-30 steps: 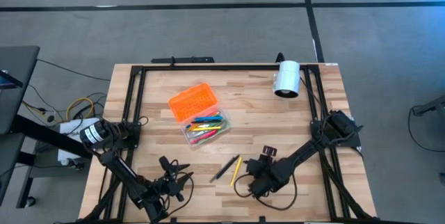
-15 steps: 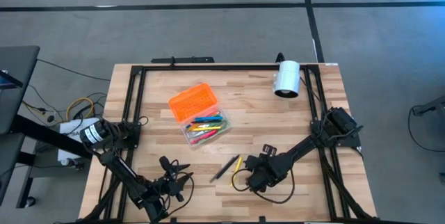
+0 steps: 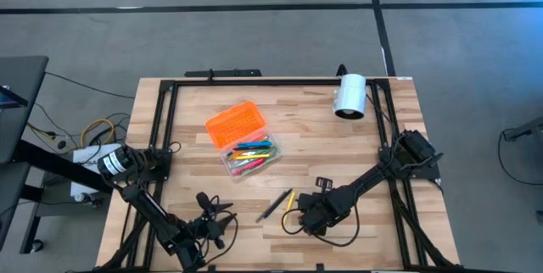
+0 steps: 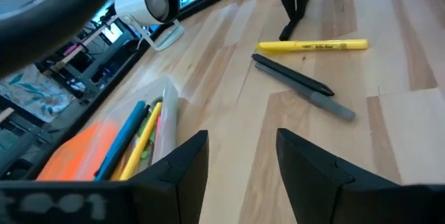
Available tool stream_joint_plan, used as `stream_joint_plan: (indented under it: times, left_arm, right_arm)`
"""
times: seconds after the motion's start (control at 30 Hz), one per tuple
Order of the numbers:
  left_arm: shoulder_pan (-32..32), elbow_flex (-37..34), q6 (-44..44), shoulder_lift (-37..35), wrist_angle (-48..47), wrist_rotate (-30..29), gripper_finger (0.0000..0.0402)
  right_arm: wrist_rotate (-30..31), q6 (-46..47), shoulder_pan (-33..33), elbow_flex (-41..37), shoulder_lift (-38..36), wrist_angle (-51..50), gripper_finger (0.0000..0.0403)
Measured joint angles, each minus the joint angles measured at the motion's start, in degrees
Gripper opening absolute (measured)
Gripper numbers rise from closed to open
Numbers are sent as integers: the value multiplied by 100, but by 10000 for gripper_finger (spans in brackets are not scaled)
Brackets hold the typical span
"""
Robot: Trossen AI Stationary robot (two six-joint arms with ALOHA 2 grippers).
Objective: Pick & place school supplies into a supply box
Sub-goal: Put the right black pen into the supply box
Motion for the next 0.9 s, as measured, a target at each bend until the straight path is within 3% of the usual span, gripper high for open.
stream_joint_plan:
  times: [0.73,0.9]
  left_arm:
    - [-2,553,649,0,36,120,160]
    - [-2,553,649,0,20,116,160]
  right_arm:
    - [1442,-196,555,-6,56,-473,6]
    - [2053,-194,632,173,59,-777,3]
